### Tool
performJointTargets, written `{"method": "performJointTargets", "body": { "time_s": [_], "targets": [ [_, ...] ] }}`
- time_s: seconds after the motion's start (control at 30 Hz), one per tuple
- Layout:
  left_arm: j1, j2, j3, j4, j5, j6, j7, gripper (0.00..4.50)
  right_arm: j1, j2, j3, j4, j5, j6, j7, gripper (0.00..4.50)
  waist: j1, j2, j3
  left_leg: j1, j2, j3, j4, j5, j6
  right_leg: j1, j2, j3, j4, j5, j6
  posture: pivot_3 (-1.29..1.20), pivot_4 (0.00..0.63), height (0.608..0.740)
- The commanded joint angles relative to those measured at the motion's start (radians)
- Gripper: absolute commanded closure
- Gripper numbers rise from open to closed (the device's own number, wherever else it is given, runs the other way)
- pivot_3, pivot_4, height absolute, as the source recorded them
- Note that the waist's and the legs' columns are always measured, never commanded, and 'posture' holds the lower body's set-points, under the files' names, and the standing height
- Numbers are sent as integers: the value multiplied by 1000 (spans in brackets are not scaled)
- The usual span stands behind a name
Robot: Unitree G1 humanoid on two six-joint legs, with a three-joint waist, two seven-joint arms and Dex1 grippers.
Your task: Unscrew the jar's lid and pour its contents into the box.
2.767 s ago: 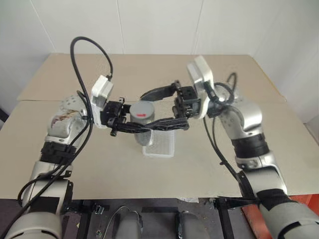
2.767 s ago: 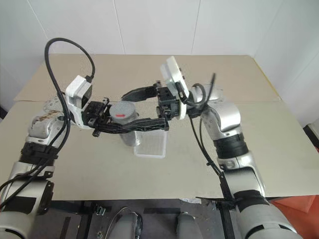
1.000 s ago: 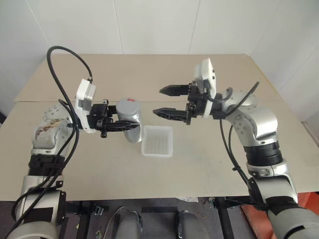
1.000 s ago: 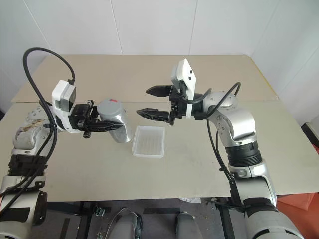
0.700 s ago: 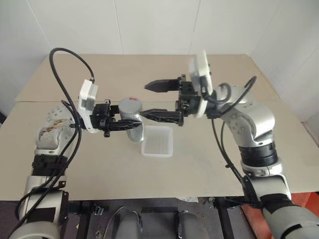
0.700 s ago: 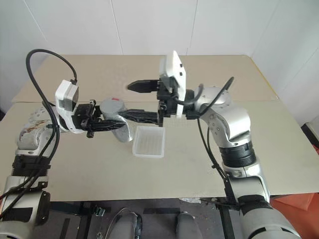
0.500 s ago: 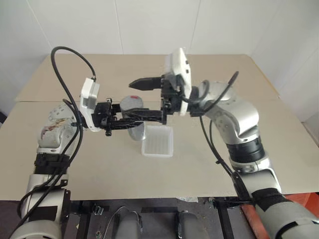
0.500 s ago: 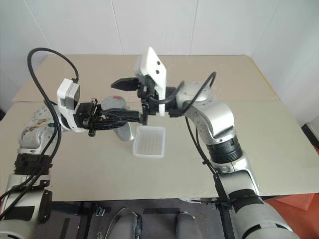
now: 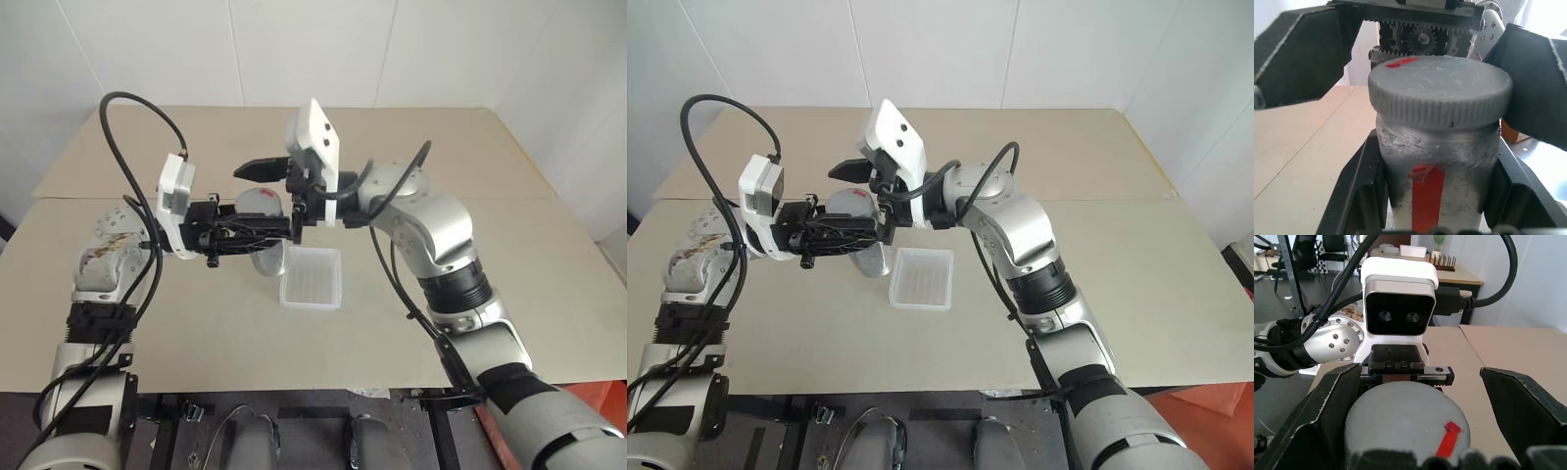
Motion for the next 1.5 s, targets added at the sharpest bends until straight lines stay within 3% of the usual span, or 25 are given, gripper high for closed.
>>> {"method": "performJointTargets", "body": {
  "time_s": [0.03, 0.83, 1.17, 1.5],
  "targets": [
    [5, 21, 27, -45, -13, -7, -10, 2467, 6, -44, -66, -37, 15, -18, 8, 62, 0, 0, 0, 0, 0, 0, 0, 0, 0, 0, 0, 0, 0, 0, 0, 0, 150, 740],
    [4, 30, 20, -42, -15, 2, -19, 2467, 133, -226, -155, -185, 84, 16, 18, 62, 0, 0, 0, 0, 0, 0, 0, 0, 0, 0, 0, 0, 0, 0, 0, 0, 150, 740],
    [-3, 22, 13, -35, -7, 2, -12, 2467, 128, -216, -137, -304, 144, 98, -17, 62, 0, 0, 0, 0, 0, 0, 0, 0, 0, 0, 0, 0, 0, 0, 0, 0, 150, 740],
    [-3, 24, 13, -37, -6, 0, -11, 2467, 55, -131, -75, -306, 128, 200, -125, 62, 0, 0, 0, 0, 0, 0, 0, 0, 0, 0, 0, 0, 0, 0, 0, 0, 150, 740]
  ]
}}
